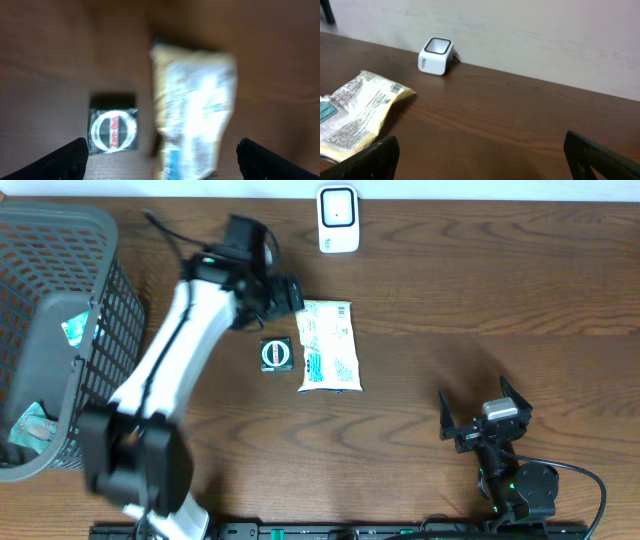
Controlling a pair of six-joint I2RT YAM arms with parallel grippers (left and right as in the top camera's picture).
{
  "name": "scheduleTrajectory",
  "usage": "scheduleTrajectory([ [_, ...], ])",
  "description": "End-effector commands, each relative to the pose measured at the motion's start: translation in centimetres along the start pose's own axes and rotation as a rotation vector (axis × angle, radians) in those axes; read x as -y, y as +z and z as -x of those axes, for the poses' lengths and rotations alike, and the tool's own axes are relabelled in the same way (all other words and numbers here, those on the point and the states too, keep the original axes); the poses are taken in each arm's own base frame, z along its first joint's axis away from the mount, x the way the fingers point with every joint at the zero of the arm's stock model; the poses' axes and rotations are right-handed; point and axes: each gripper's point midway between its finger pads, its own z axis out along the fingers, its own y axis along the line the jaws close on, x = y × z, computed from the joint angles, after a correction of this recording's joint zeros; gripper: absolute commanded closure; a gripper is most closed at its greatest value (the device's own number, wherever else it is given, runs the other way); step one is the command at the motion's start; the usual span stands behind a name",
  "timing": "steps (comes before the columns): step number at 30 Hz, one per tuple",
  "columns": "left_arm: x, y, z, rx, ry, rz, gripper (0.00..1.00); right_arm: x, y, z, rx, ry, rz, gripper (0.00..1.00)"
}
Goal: Scan the item barcode
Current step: 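Carry the tin out and set it left of the bag, then reach into the basket and grasp the small white-green box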
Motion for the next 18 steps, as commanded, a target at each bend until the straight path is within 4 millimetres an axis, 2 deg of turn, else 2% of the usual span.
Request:
scheduleTrajectory([
  [1,1.9,-10.2,3.9,0.257,0.071,-0.102,0.06,-0.2,0.0,0.0,0.000,0.011,0.006,0.01],
  [2,1.1,-14.1,4.9,0.362,0.068,-0.100,0.06,-0.2,0.0,0.0,0.000,0.011,0.006,0.01],
  [3,0.4,-16.2,5.5,0.423,0.054,-0.090,0.07,-0.2,0.0,0.0,0.000,0.011,0.006,0.01],
  [6,-2.6,-22.2,6.4,0.593,-0.006,-0.040,0.06,-0.2,0.0,0.0,0.000,0.011,0.006,0.01],
  [9,-7.0,-27.3,6.7,0.740,-0.102,0.049,0.07,-0.2,0.0,0.0,0.000,0.011,0.006,0.01],
  [13,-13.0,-30.9,6.5,0.835,-0.235,0.174,0.07,-0.2,0.0,0.0,0.000,0.011,0.006,0.01],
  [15,-16.1,-31.4,6.5,0.842,-0.308,0.226,0.07,-0.2,0.0,0.0,0.000,0.011,0.006,0.01],
  [18,-20.3,-30.7,6.4,0.806,-0.404,0.290,0.06,-0.2,0.0,0.0,0.000,0.011,0.006,0.01],
])
